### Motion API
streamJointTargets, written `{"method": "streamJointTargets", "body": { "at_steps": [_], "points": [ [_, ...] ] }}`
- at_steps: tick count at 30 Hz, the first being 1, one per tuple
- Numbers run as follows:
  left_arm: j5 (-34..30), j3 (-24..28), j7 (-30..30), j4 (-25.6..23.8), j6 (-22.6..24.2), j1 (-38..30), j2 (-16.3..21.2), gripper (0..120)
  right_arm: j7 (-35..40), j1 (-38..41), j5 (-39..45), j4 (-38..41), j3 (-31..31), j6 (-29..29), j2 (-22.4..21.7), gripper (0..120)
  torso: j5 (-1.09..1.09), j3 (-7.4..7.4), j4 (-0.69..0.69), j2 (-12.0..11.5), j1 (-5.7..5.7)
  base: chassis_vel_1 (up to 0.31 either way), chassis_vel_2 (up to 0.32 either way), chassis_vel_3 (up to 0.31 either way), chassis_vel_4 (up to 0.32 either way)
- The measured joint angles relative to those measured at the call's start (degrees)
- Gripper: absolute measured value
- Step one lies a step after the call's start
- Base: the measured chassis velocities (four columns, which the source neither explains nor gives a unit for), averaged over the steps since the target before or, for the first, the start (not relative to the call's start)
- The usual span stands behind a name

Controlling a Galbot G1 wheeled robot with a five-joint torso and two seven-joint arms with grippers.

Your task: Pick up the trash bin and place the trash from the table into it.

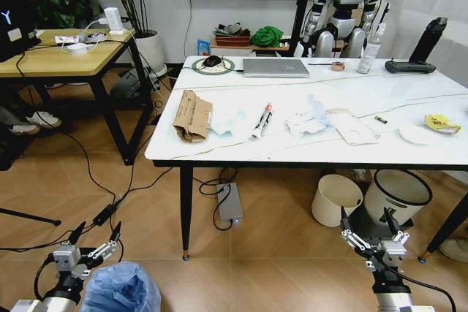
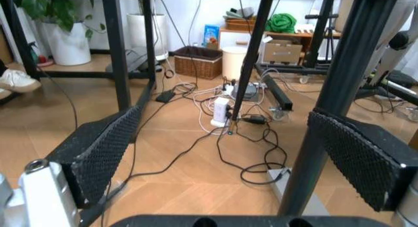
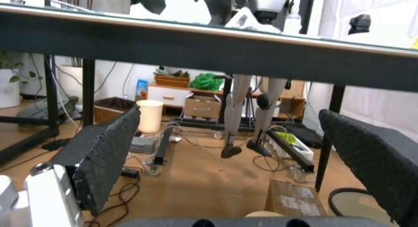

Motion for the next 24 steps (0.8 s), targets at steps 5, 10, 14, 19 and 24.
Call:
{"method": "streamJointTargets", "body": {
  "at_steps": [5,10,14,19,24],
  "points": [
    [0.53,0.10,-0.06,0.11,0.07,-0.05,-0.65,100,-0.04,-0.12,-0.13,-0.28,-0.90,-0.29,-0.01,100,0.00,-0.68,0.00,-1.11,-0.45,0.000,0.000,0.000,0.000],
    [0.74,0.29,-0.21,0.43,0.63,-0.19,-1.11,100,-0.07,0.00,-0.45,-1.33,-1.69,-0.29,-0.02,100,0.00,-1.35,0.00,-2.29,-0.96,0.000,0.000,0.000,0.000],
    [1.03,0.05,-0.28,0.43,0.88,-0.24,-1.45,100,-0.09,0.39,-0.45,-1.89,-1.97,-0.28,-0.02,100,0.00,-1.94,0.00,-3.25,-1.32,0.000,0.000,0.000,0.000],
    [1.31,-0.24,-0.35,0.36,1.17,-0.16,-1.95,100,-0.13,0.73,-0.44,-2.48,-2.30,-0.23,-0.02,100,0.00,-2.75,0.00,-4.59,-1.85,0.000,0.000,0.000,0.000],
    [1.19,-0.60,-0.80,2.20,2.12,-0.47,-1.93,100,-0.26,0.75,-0.52,-2.84,-3.03,-0.07,-0.02,100,-0.01,-3.45,0.00,-5.80,-2.36,0.000,0.000,0.000,0.000]
  ]
}}
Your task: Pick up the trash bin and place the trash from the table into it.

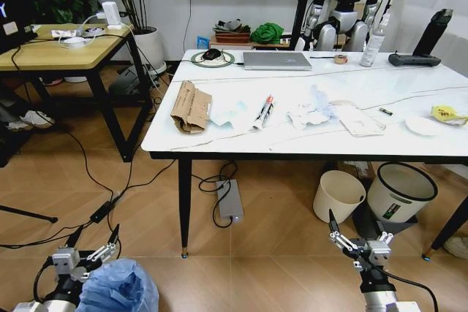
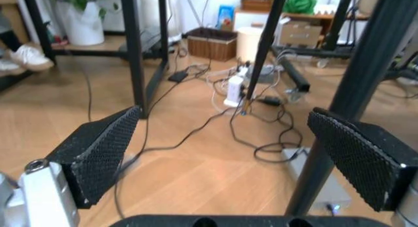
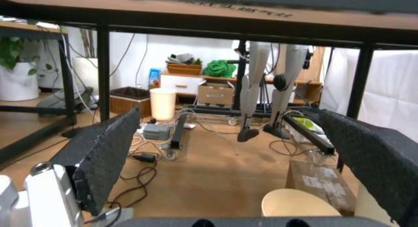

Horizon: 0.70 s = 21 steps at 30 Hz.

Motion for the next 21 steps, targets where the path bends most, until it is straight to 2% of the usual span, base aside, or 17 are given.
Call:
{"method": "streamJointTargets", "body": {
  "at_steps": [10,21],
  "points": [
    [-5.06,-0.63,-1.56,4.57,7.47,-0.25,1.24,100,-0.01,1.70,-2.95,-3.09,-2.90,2.32,0.00,100,0.01,-1.60,0.00,-2.52,-0.92,0.000,0.000,0.000,0.000],
    [-3.43,-0.05,-1.62,11.46,8.54,-1.31,0.38,100,0.07,1.83,-2.56,-3.93,-2.57,2.98,-0.01,100,0.00,-3.12,0.00,-4.96,-1.87,0.000,0.000,0.000,0.000]
  ]
}}
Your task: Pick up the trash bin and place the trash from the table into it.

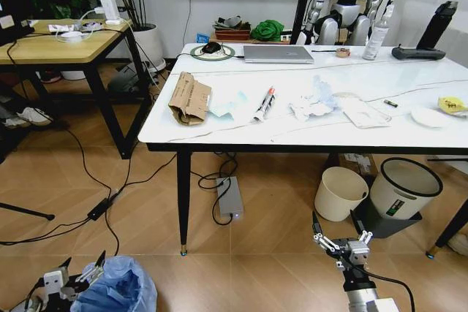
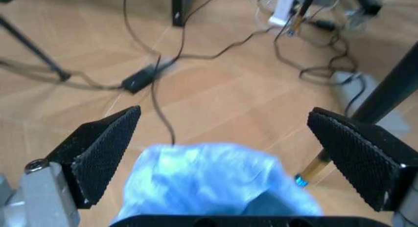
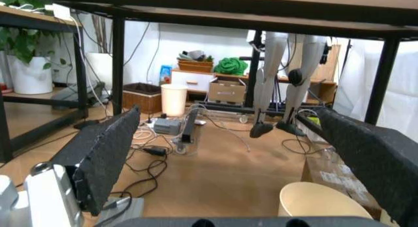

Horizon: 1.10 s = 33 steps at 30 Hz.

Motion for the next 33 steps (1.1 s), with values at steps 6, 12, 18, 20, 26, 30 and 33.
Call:
{"method": "streamJointTargets", "body": {
  "at_steps": [6,12,18,20,26,30,33],
  "points": [
    [1.13,0.07,0.03,5.33,-1.66,-1.92,-0.34,100,0.00,0.41,0.19,-0.32,-0.26,0.04,0.00,100,0.00,-1.00,0.00,-1.58,-0.56,0.000,0.000,0.000,0.000],
    [2.75,0.46,0.60,8.90,-2.18,-3.72,-0.18,100,0.00,0.81,0.25,-0.44,-0.69,-0.03,0.00,100,0.00,-1.83,0.00,-2.93,-1.07,0.000,0.000,0.000,0.000],
    [2.82,0.67,1.07,10.58,-2.61,-3.97,-0.12,100,-0.01,0.81,0.23,-0.56,-1.16,-0.03,0.00,100,0.00,-2.75,0.00,-4.28,-1.52,0.000,0.000,0.000,0.000],
    [2.93,0.47,1.08,10.77,-2.64,-3.73,0.08,100,-0.01,0.83,0.22,-0.73,-1.19,0.04,0.00,100,0.00,-3.03,0.00,-4.74,-1.70,0.000,0.000,0.000,0.000],
    [4.01,0.03,0.96,12.26,-2.40,-3.83,0.39,100,-0.01,0.76,0.21,-0.98,-1.44,0.45,0.00,100,0.01,-3.81,0.00,-6.04,-2.20,0.000,0.000,0.000,0.000],
    [4.89,0.06,0.94,13.58,-2.50,-4.53,0.32,100,0.00,0.71,0.20,-0.98,-1.55,0.52,0.00,100,0.01,-4.34,0.00,-6.84,-2.46,0.000,0.000,0.000,0.000],
    [5.58,0.36,1.54,15.85,-3.72,-5.86,0.21,100,0.01,0.46,0.17,-0.98,-1.59,0.63,0.00,100,-0.02,-4.87,0.01,-7.63,-2.72,0.000,0.000,0.000,0.000]
  ]
}}
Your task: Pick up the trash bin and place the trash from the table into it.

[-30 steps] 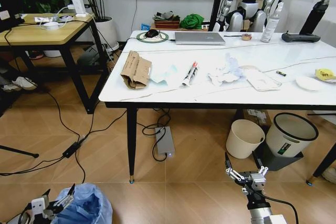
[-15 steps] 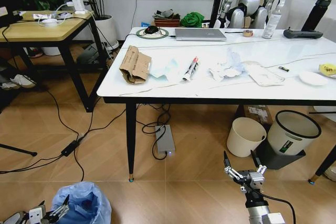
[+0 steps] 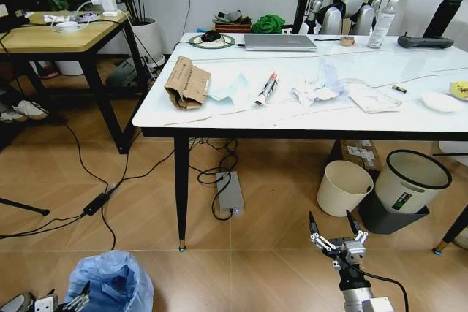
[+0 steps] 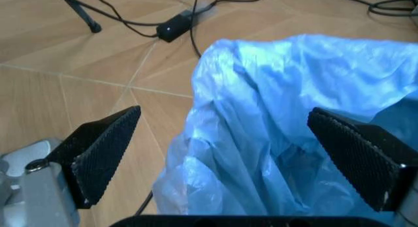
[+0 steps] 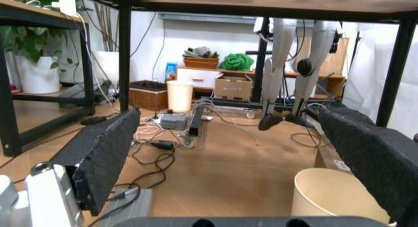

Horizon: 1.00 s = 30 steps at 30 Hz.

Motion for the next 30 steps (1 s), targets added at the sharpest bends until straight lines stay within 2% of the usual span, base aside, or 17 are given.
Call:
{"method": "streamJointTargets", "body": {
  "at_steps": [9,19,23,25,27,30],
  "points": [
    [1.02,0.66,1.21,8.33,-2.19,-4.09,-0.01,100,0.05,-0.54,-0.02,0.12,0.30,0.38,0.00,100,0.02,-0.17,0.00,-0.33,-0.16,0.000,0.000,0.000,0.000],
    [1.44,0.99,1.83,8.86,-1.01,-5.06,-0.48,98,0.09,-0.73,-0.08,0.24,0.42,0.52,0.00,100,0.03,-0.02,0.00,-0.09,-0.08,0.000,0.000,0.000,0.000],
    [1.55,1.10,2.18,9.13,-0.61,-5.52,-0.48,82,0.36,-0.76,-0.18,0.63,0.38,1.00,0.00,100,0.03,0.04,0.00,0.00,-0.04,0.000,0.000,0.000,0.000],
    [1.55,1.13,2.23,9.21,-0.60,-5.57,-0.49,81,0.39,-0.78,-0.22,0.80,0.38,1.00,0.00,100,0.03,0.04,-0.01,0.02,-0.04,0.000,0.000,0.000,0.000],
    [1.59,1.18,2.38,9.50,-0.59,-5.70,-0.50,74,0.47,-0.81,-0.39,1.19,0.39,1.00,0.00,100,0.03,0.06,0.00,0.05,-0.02,0.000,0.000,0.000,0.000],
    [1.66,1.23,2.71,9.99,-0.58,-5.96,-0.50,58,0.53,-0.64,-0.66,1.40,0.56,0.81,0.00,100,0.04,0.10,0.00,0.11,0.00,0.000,0.000,0.000,0.000]
  ]
}}
